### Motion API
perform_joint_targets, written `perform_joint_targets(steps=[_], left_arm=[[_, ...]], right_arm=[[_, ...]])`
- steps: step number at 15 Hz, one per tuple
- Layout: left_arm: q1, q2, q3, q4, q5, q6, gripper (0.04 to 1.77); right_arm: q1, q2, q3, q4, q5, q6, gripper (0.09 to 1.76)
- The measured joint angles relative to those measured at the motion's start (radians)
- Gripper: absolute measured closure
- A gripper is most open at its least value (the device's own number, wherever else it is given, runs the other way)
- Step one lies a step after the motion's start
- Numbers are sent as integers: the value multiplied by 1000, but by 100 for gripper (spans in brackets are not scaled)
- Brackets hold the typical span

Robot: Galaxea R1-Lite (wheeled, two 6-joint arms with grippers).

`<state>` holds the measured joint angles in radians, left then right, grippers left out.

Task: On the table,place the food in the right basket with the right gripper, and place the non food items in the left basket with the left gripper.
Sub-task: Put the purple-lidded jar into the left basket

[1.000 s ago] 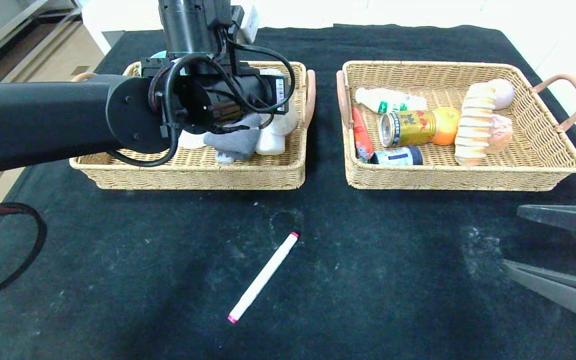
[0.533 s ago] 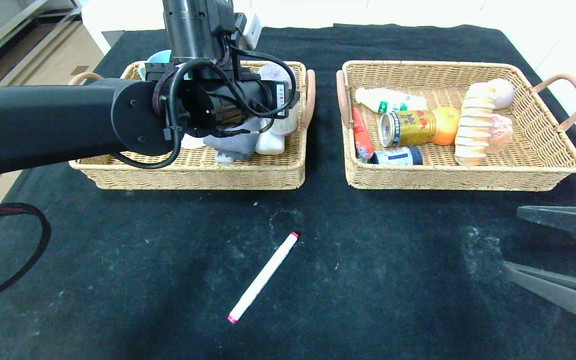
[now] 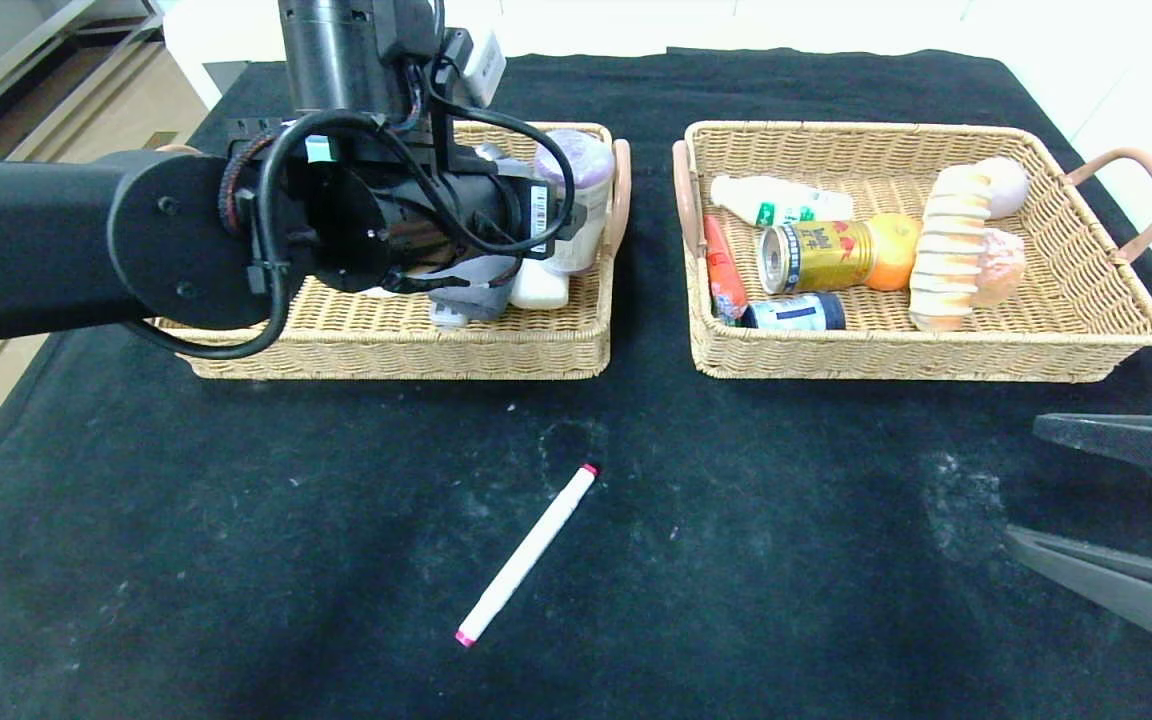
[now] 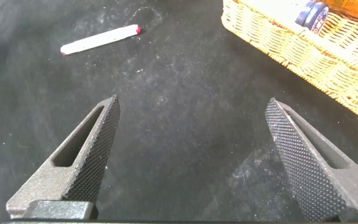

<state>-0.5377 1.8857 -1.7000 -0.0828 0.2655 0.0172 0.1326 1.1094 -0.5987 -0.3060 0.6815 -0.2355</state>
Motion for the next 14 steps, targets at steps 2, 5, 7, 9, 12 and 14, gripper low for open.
perform_joint_targets(steps=[2,5,7,9,12,14], left_arm=[[-17,-60,68,30,4,3,19],[-54,-139,164,63,6,5,16],[-91,-181,226,100,7,5,15],[-138,-220,289,146,29,4,13],[-201,-260,391,161,41,7,12],[-232,-272,446,194,41,18,12]], right_arm=[[1,0,0,0,0,0,14],[1,0,0,0,0,0,14],[1,0,0,-1,0,0,14],[0,0,0,-2,0,-1,14],[-1,0,-1,-2,0,-1,14],[-2,0,-1,-2,0,-1,14]])
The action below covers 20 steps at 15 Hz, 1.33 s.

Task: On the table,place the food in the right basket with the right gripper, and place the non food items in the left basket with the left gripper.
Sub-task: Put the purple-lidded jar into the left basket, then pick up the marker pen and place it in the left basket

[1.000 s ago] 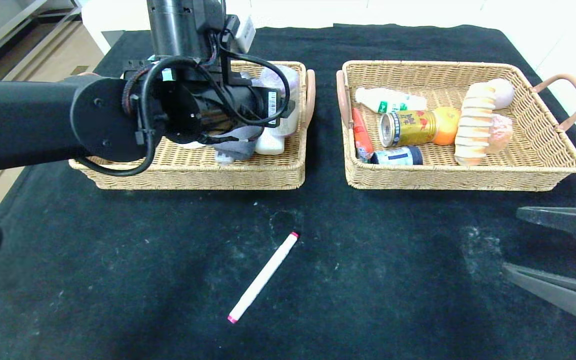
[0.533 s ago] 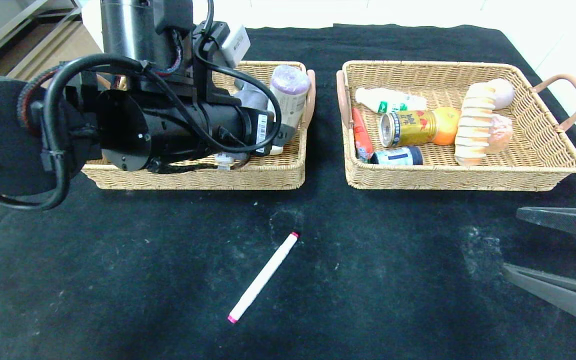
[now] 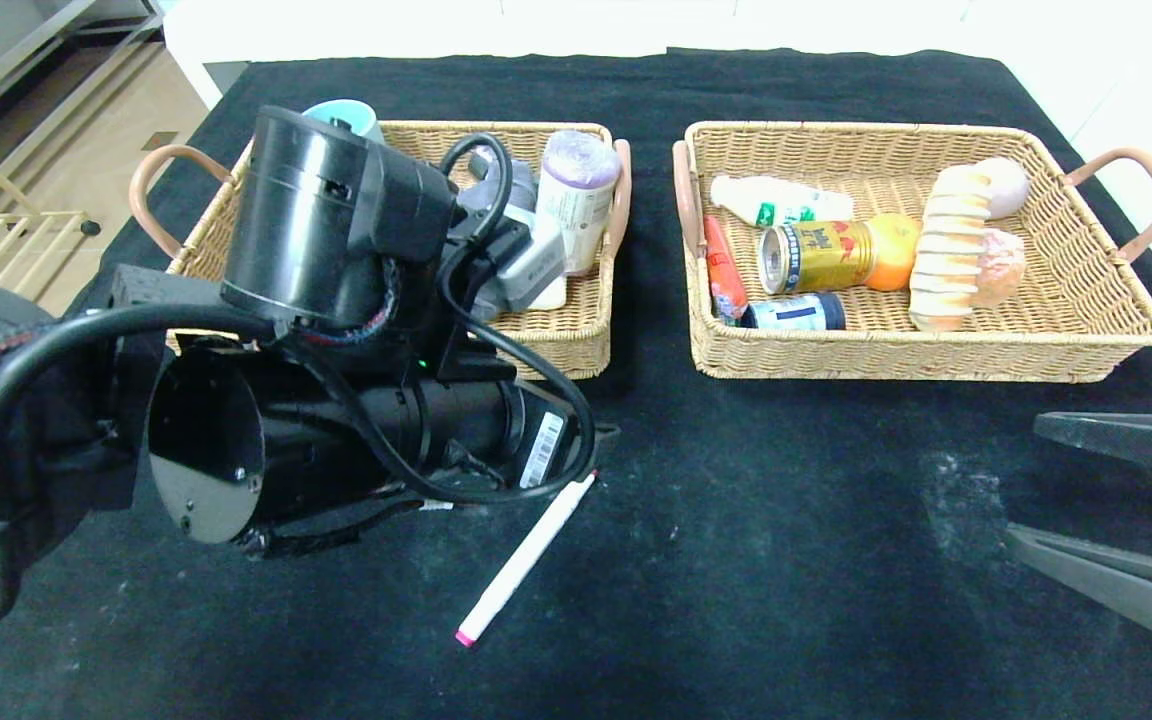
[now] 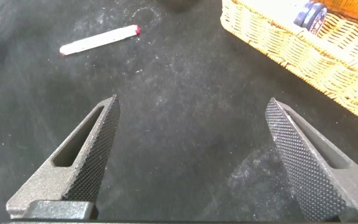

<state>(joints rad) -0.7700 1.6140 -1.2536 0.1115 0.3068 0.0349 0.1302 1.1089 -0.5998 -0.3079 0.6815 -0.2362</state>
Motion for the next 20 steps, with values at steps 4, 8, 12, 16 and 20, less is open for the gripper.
perform_joint_targets(steps=[4,8,12,16,20], left_arm=[[-54,-4,30,130,-11,3,11],[-76,18,30,272,0,-5,11],[-73,58,23,329,59,-17,10],[-55,99,19,331,65,-39,10],[-34,122,20,330,63,-46,10]], right_arm=[[-1,0,0,0,0,0,14],[-1,0,0,0,0,0,14],[1,-1,0,0,0,0,14],[3,-1,3,0,0,0,14],[5,-2,3,0,0,1,14]])
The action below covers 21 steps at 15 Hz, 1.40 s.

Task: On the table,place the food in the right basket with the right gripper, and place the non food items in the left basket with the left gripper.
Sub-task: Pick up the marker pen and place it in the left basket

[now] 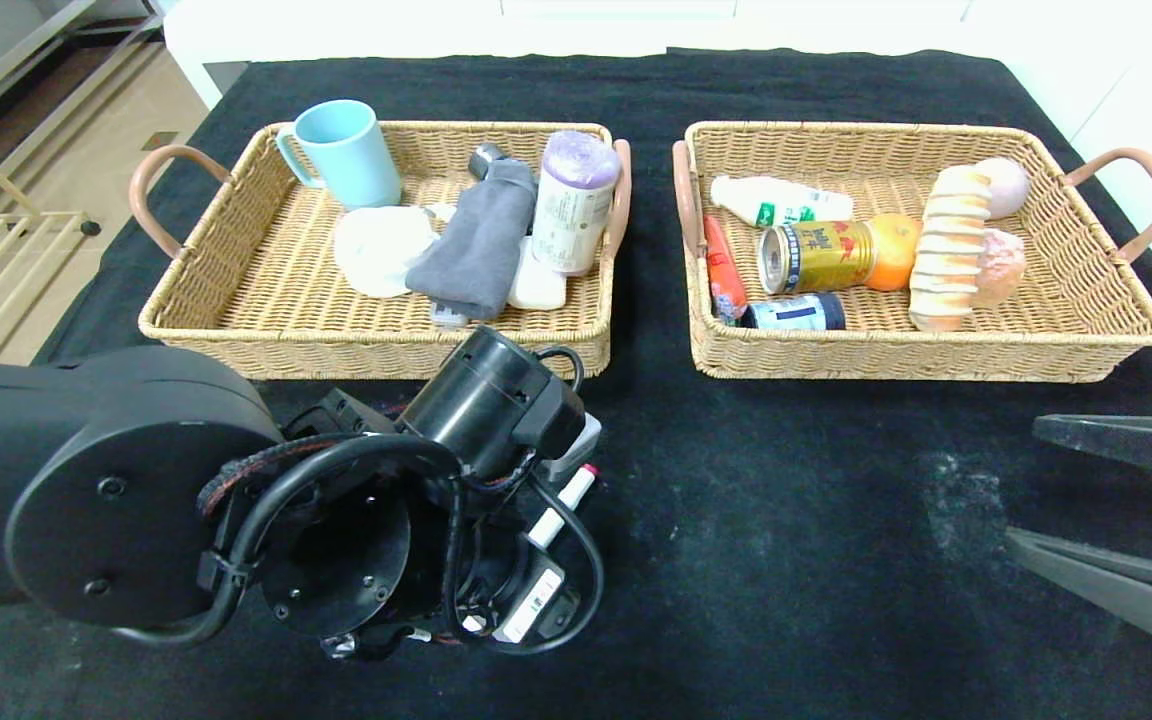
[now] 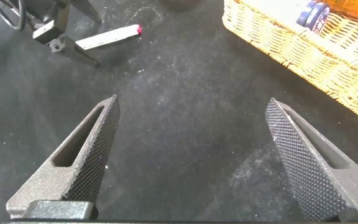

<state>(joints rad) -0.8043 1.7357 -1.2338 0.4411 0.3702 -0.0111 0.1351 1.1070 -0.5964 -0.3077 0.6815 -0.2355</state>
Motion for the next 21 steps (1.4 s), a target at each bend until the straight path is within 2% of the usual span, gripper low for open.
perform_joint_targets(steps=[2,5,9,11,21], left_arm=[[1,7,-5,0,0,0,10],[1,13,-4,-3,-3,-3,60],[1,17,-4,-3,-2,-2,102],[0,18,-2,-1,-2,-2,159],[-4,20,3,2,-3,-2,156]], right_arm=[[3,-1,4,0,0,-5,14],[4,-1,6,0,0,-11,14],[4,-1,7,0,0,-14,14],[4,-1,7,0,0,-14,14],[4,-4,6,0,0,-13,14]])
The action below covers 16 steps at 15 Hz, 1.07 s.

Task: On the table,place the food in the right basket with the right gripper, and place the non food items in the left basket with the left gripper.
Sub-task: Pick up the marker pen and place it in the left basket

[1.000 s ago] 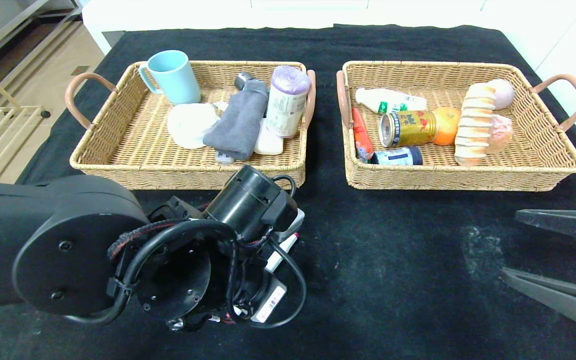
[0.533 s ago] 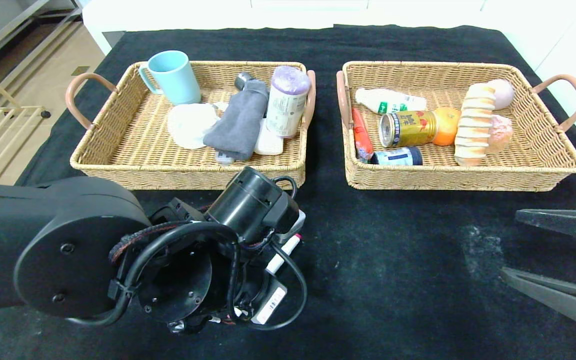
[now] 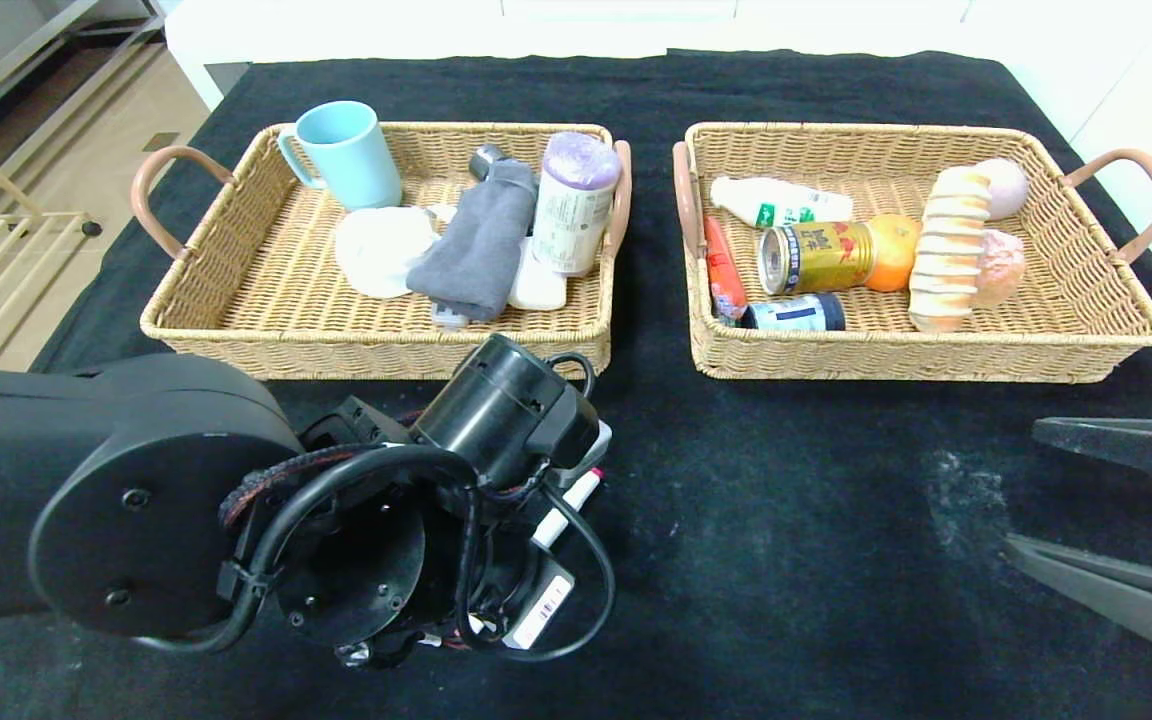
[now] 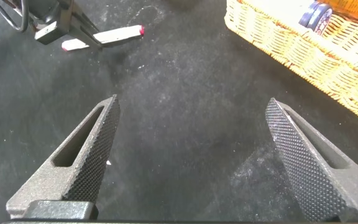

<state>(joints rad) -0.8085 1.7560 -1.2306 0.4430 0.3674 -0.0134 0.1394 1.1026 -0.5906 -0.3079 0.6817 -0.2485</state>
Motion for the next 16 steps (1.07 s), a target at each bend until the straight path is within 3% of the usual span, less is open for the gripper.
perform_joint_targets(steps=[16], left_arm=[[-14,-116,13,-4,3,-19,156]], right_arm=[[0,0,0,0,0,0,14]])
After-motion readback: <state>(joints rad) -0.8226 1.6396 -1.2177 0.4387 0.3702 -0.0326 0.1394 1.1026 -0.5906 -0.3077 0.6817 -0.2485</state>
